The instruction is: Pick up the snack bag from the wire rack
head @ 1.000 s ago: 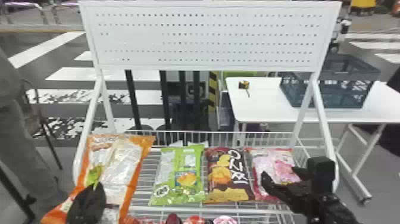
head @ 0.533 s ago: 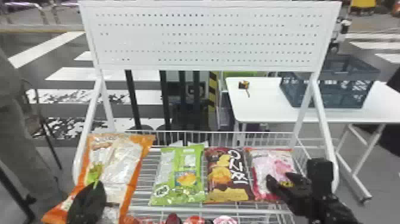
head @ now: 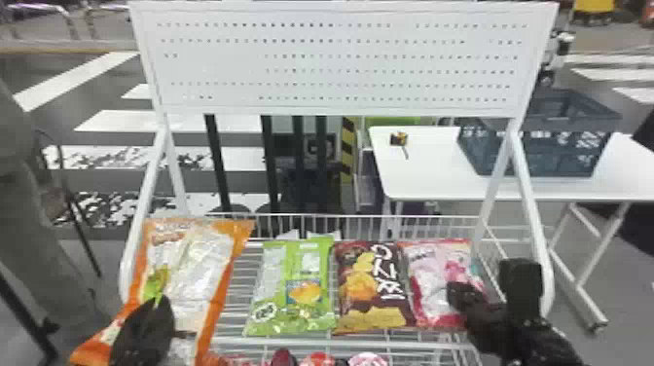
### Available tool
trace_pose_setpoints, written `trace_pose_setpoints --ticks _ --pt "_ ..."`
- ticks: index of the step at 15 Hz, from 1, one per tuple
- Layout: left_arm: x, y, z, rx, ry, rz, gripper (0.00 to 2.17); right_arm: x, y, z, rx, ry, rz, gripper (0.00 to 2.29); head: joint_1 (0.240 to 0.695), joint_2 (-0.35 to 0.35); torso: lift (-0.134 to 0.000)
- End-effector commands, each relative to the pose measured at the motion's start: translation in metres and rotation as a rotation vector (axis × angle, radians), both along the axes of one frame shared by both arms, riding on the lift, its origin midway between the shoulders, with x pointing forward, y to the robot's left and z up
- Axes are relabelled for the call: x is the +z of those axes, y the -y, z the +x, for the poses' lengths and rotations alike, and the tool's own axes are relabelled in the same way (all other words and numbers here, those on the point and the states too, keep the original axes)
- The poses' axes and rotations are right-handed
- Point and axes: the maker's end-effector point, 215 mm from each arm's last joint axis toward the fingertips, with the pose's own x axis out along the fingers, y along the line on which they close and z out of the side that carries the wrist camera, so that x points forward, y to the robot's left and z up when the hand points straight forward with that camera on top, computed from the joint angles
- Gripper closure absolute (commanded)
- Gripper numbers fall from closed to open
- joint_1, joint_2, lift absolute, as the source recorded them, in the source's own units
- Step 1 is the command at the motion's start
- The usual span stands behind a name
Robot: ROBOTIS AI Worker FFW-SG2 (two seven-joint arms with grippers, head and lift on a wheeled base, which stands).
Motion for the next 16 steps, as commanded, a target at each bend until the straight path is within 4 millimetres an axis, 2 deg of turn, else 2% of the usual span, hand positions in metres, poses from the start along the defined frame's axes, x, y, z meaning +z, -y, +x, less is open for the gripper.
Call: trace_pose_setpoints --ticks 1,4,6,9,11,13,16 --pt "0.001 0.001 0.000 -0.002 0.001 0.000 1.76 0.015 0.001 -0.003 -0.012 0.034 0.005 2.25 0.499 0.000 0.000" --pt "0.000 0.002 -0.002 -0.005 -0.002 0.000 1.76 0.059 -0.002 -0.011 -0.031 0.122 -0.027 2.25 0.499 0.000 0.000" --pt "0.001 0.002 -0.002 -0.007 0.000 0.002 1.76 0.078 -0.007 -0.018 -0.029 0.158 -0.029 2.24 0.499 0.000 0.000" --pt "0.005 0.003 -0.003 -0.012 0.005 0.002 1.76 0.106 -0.027 -0.039 0.005 0.209 -0.017 2.24 0.499 0.000 0.000" --pt "0.006 0.002 -0.003 -0.012 0.007 0.004 1.76 0.129 -0.041 -0.068 0.030 0.240 -0.008 2.24 0.499 0.000 0.000" --pt "0.007 0.002 -0.003 -0.013 0.009 0.007 1.76 0.129 -0.048 -0.101 0.039 0.218 0.004 2.24 0.499 0.000 0.000" --pt "0.009 -0.001 -0.002 -0.009 0.013 0.007 1.76 0.136 -0.047 -0.151 0.045 0.215 0.014 2.24 0.499 0.000 0.000"
